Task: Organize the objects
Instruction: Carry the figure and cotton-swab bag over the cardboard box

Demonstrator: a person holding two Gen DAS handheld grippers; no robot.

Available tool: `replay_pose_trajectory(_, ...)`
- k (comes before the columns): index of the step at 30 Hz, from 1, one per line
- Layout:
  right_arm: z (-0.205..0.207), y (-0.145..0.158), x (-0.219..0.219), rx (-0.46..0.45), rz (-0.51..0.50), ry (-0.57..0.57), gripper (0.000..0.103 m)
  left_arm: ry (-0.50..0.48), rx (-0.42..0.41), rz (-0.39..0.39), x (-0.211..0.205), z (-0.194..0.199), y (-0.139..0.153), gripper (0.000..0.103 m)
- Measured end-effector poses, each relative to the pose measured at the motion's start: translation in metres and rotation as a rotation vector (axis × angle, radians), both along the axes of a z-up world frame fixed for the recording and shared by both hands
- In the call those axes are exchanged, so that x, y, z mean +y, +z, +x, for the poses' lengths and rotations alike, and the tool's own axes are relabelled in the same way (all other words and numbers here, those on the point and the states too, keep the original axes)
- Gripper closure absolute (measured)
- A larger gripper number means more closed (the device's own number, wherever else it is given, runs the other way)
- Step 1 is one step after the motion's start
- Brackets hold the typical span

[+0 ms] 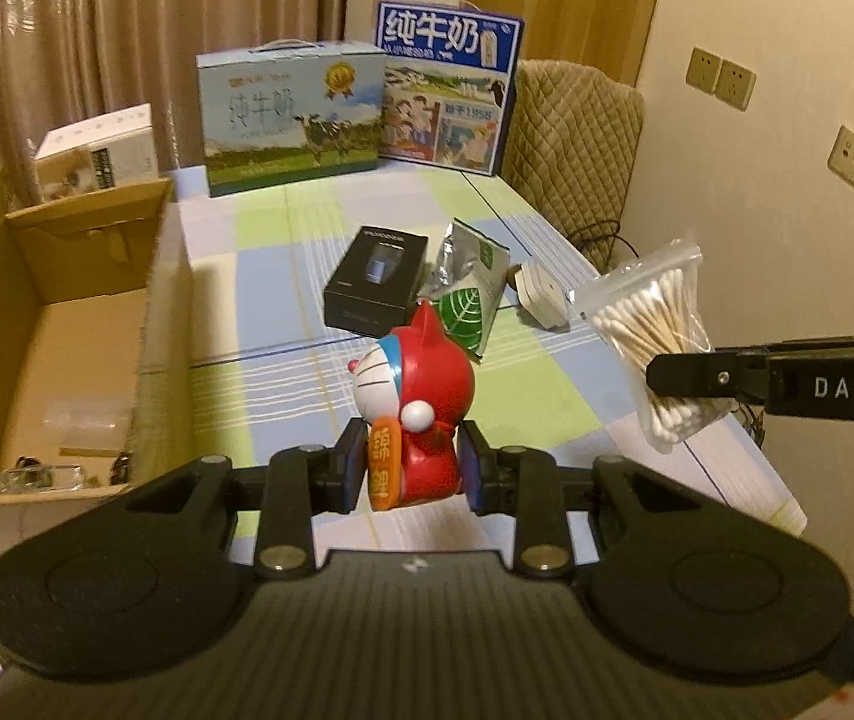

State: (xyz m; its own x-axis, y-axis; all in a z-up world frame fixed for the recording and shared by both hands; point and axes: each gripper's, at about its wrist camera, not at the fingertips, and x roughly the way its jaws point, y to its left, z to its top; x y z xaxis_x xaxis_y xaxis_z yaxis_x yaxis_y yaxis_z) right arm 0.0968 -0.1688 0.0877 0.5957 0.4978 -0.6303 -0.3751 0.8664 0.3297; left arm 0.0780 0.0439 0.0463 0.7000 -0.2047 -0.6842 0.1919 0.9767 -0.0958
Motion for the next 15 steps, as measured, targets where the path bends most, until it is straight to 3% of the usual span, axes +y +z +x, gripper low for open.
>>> replay_pose_trajectory(15,-0.019,0.020,0.041,-0.044,-0.009,0.087,0.089,0.072,-0.026,-0.009,0.038,-0.035,0.021,0.076)
